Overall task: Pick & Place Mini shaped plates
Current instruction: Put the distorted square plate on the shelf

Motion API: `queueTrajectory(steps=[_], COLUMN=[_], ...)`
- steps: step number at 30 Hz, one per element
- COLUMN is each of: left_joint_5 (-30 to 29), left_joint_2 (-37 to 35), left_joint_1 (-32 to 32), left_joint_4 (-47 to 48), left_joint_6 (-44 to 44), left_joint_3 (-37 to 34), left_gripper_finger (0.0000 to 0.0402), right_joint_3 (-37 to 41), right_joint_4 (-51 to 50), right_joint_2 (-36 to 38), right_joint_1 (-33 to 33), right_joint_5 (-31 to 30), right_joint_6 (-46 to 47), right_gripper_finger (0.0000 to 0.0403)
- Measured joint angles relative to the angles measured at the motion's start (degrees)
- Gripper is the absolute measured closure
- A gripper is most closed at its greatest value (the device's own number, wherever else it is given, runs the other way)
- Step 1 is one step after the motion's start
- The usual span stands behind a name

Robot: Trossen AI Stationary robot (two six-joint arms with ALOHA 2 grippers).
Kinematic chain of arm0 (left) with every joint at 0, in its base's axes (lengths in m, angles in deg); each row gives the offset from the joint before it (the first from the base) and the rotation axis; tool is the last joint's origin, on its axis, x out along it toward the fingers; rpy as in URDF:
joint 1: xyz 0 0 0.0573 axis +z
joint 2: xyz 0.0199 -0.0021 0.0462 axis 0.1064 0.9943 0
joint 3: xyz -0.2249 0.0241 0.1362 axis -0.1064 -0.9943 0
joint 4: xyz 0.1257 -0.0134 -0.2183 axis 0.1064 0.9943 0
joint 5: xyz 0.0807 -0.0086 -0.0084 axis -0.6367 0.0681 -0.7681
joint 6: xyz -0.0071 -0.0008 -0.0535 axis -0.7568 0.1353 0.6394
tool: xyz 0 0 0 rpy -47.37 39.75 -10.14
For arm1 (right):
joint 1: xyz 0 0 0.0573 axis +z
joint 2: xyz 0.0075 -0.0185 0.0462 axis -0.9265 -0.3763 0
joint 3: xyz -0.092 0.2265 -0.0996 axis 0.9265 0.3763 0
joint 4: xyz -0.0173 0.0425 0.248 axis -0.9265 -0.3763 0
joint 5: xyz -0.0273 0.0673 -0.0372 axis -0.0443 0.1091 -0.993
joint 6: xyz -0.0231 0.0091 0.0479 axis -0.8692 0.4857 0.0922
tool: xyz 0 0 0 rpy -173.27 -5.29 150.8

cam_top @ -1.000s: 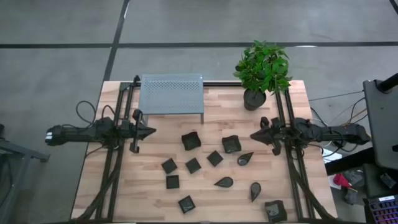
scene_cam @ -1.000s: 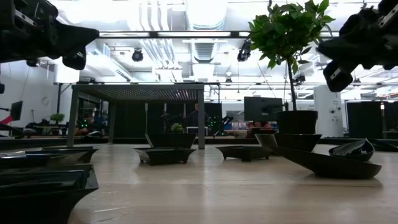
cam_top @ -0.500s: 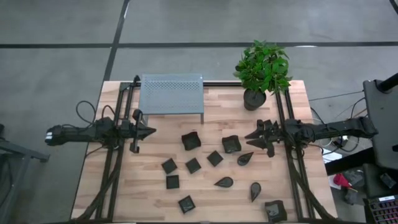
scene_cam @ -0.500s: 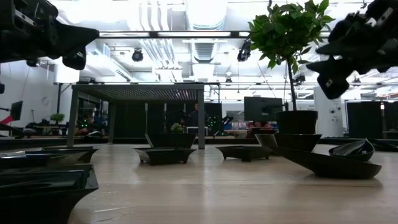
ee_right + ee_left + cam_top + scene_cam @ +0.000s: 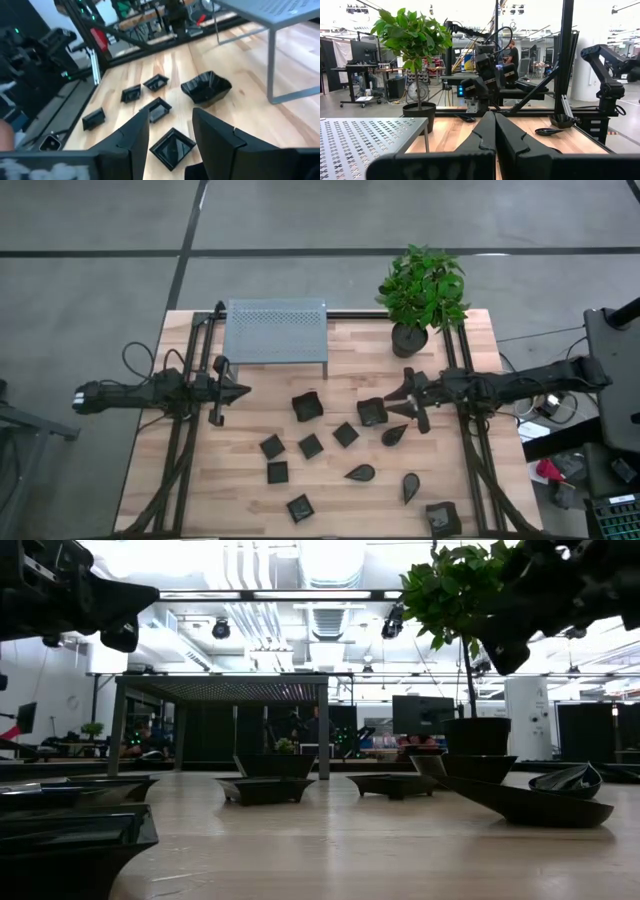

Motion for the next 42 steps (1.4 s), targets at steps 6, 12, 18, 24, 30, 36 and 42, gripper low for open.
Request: queueTrajectory(steps=[6,12,18,24,30,36,42], left_joint_5=[0.0,0.0,0.0,0.0,0.0,0.0,0.0], left_joint_2=[0.0,0.0,0.0,0.0,0.0,0.0,0.0], left_joint_1=[0.0,0.0,0.0,0.0,0.0,0.0,0.0], left_joint_4=[0.0,0.0,0.1,0.1,0.1,0.1,0.1], left_joint_6=[0.0,0.0,0.0,0.0,0.0,0.0,0.0], left_joint_3=[0.0,0.0,0.0,0.0,0.0,0.0,0.0], left_gripper_finger=[0.0401,0.0401,0.0401,0.0401,0.0401,0.0401,0.0401], right_joint_3=[-8.4,-19.8,-26.9,-29.5,-30.1,-30.2,-30.2], right_joint_4=[-8.0,-25.6,-36.8,-40.5,-40.6,-41.6,-41.7], right_joint_2=[-9.6,-18.7,-26.8,-33.3,-37.8,-41.2,-43.6], right_joint_1=[1.9,3.1,5.1,6.7,7.3,7.3,7.3], right_joint_5=[-1.0,-3.3,-3.9,-4.4,-4.5,-4.6,-7.1], right_joint_6=[-5.5,-8.2,-10.0,-10.2,-11.8,-12.8,-13.5], right_gripper_finger=[0.0255,0.0261,0.0273,0.0277,0.0273,0.0278,0.0276])
